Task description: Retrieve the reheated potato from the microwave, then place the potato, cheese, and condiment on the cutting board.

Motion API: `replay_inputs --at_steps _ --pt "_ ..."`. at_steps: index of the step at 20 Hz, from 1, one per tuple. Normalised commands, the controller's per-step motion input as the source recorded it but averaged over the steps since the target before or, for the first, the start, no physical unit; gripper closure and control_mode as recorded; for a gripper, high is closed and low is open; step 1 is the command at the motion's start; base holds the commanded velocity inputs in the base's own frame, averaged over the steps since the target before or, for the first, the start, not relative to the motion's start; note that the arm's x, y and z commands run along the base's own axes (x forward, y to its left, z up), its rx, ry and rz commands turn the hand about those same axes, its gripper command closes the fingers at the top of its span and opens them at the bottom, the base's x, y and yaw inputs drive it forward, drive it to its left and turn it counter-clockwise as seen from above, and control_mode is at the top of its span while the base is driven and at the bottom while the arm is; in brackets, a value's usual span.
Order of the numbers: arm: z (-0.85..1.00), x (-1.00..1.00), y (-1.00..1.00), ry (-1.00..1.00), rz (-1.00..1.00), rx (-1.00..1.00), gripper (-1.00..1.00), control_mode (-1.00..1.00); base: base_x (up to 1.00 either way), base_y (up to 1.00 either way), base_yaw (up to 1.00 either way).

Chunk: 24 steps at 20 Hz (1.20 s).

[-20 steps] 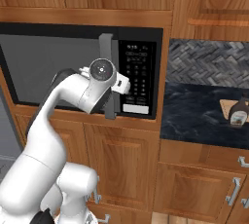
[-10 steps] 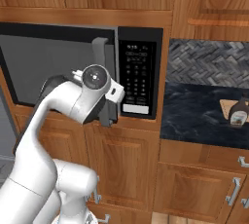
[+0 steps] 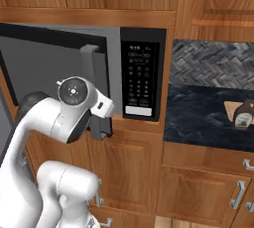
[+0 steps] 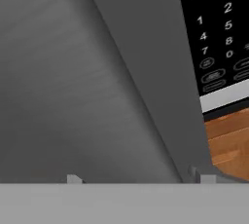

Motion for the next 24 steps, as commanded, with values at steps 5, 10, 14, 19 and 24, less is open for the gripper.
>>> replay_inputs --at_steps 5,10,14,19,24 --pt "0.17 -0.73 0.04 0.04 -0.08 0.11 1.00 -1.00 0.00 0.00 0.00" --pt "0.17 -0.68 0.04 0.04 -0.13 0.09 1.00 -1.00 0.00 0.00 0.00" --pt "0.20 -0.58 0.03 0.10 -0.13 0.09 1.00 -1.00 0.00 0.00 0.00" --pt "0.11 -0.57 0.05 0.10 -0.13 0.09 1.00 -1.00 0.00 0.00 0.00" --pt "0.01 -0.39 0.05 0.04 -0.14 0.11 1.00 -1.00 0.00 0.00 0.00"
